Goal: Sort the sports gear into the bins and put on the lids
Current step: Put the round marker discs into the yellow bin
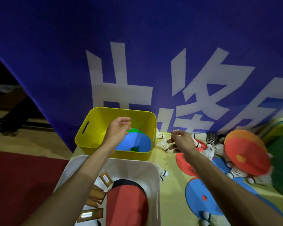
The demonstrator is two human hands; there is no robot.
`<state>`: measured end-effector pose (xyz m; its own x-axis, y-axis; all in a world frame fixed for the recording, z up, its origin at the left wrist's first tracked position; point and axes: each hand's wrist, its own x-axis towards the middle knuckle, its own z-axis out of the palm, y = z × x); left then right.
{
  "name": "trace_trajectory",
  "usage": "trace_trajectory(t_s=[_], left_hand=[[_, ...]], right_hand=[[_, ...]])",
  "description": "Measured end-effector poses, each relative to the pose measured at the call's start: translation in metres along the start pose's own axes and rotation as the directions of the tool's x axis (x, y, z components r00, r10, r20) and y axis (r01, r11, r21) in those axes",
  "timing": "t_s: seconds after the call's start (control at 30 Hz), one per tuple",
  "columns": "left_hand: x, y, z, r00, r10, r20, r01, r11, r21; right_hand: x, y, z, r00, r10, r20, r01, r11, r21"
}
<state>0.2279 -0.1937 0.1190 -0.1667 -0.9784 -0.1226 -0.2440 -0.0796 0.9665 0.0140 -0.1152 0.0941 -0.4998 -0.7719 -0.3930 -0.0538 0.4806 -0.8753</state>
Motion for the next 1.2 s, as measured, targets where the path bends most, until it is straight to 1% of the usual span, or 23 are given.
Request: trace_trajectory(t_s=[0.1,0.3,0.47,0.6,0.77,0.9,1.03,1.1,1.17,1.2], left_hand=[[-0.006,0.009,0.031,0.998,0.012,0.062,-0.012,1.000,-0.007],[-0.028,0.029,0.116,0.974,-0.003,0.226,0.007,1.000,-0.017],[-0.046,0.038,0.196,0.928,-0.029,0.370,0.009,0.998,0.055],[-0.060,0.037,0.254,0.894,-0.075,0.442,0.029,0.994,0.110],[-0.069,0.032,0.311,0.864,-0.113,0.490,0.039,0.987,0.159],[-0.071,0.025,0.340,0.863,-0.159,0.480,0.069,0.977,0.199],[-0.071,0.018,0.355,0.864,-0.202,0.461,0.111,0.970,0.218],[-0.069,0.014,0.357,0.864,-0.215,0.455,0.120,0.966,0.230],[-0.067,0.012,0.361,0.865,-0.233,0.444,0.128,0.959,0.253],[-0.066,0.011,0.360,0.869,-0.236,0.436,0.133,0.958,0.254]], right_hand=[[-0.003,0.010,-0.031,1.000,0.020,-0.015,-0.019,0.999,0.038],[0.003,0.054,-0.106,0.993,0.097,-0.070,-0.089,0.991,0.103],[0.015,0.100,-0.175,0.977,0.176,-0.123,-0.154,0.973,0.171],[0.029,0.138,-0.224,0.959,0.240,-0.150,-0.202,0.952,0.230],[0.041,0.174,-0.270,0.937,0.311,-0.158,-0.257,0.922,0.291],[0.053,0.202,-0.292,0.909,0.374,-0.184,-0.297,0.891,0.344],[0.080,0.247,-0.302,0.874,0.412,-0.259,-0.325,0.890,0.320],[0.083,0.251,-0.302,0.864,0.438,-0.250,-0.364,0.885,0.291],[0.082,0.249,-0.302,0.862,0.458,-0.216,-0.388,0.872,0.298],[0.080,0.243,-0.300,0.860,0.446,-0.248,-0.375,0.882,0.285]])
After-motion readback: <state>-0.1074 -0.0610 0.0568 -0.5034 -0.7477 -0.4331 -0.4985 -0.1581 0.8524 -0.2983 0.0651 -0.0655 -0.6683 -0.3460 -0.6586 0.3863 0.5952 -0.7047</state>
